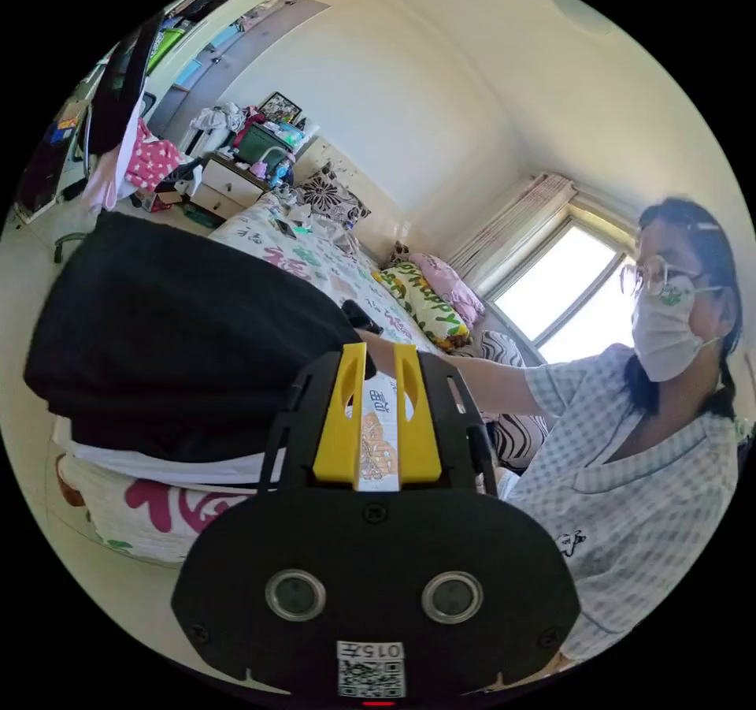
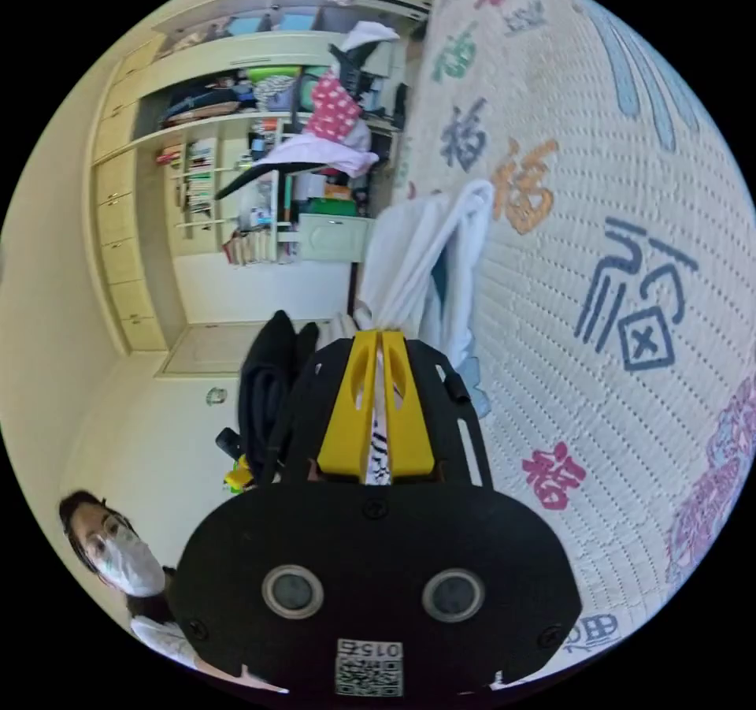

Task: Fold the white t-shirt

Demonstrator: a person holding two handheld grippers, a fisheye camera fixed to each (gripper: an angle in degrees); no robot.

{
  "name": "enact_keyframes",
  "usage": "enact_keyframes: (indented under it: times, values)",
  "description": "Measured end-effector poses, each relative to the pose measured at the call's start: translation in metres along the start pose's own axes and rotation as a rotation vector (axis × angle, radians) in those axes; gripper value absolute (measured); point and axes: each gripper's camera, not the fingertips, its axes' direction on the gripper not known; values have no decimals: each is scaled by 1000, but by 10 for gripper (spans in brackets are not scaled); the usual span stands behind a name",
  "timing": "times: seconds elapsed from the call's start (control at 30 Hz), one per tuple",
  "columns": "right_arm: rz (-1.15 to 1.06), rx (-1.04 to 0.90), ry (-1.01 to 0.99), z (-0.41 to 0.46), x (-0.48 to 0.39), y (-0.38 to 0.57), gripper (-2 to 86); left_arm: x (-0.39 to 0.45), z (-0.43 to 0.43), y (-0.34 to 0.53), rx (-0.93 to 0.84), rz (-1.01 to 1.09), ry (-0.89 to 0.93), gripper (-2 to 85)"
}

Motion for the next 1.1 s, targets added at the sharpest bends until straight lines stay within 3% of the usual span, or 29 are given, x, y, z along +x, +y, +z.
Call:
enact_keyframes:
  times: [0.2,0.37,0.5,0.67,0.73,0.83,1.1]
  values:
    - [-303,121,-222,-77,-85,84,-1,46,70,35,-71,3,-170,126]
    - [-564,186,-339,-149,-172,197,-2,77,124,62,-14,-51,-382,160]
    - [-697,220,-304,-197,-231,297,-2,116,180,84,-34,-95,-149,167]
    - [-722,259,-186,-233,-271,398,-2,183,270,118,-217,-11,-79,148]
    - [-721,286,-123,-248,-284,437,-2,217,288,136,-239,75,-64,85]
    - [-735,370,-44,-279,-299,512,-2,247,280,151,-214,151,16,12]
    - [-697,761,84,-358,-316,729,-1,360,227,147,-269,594,38,2]
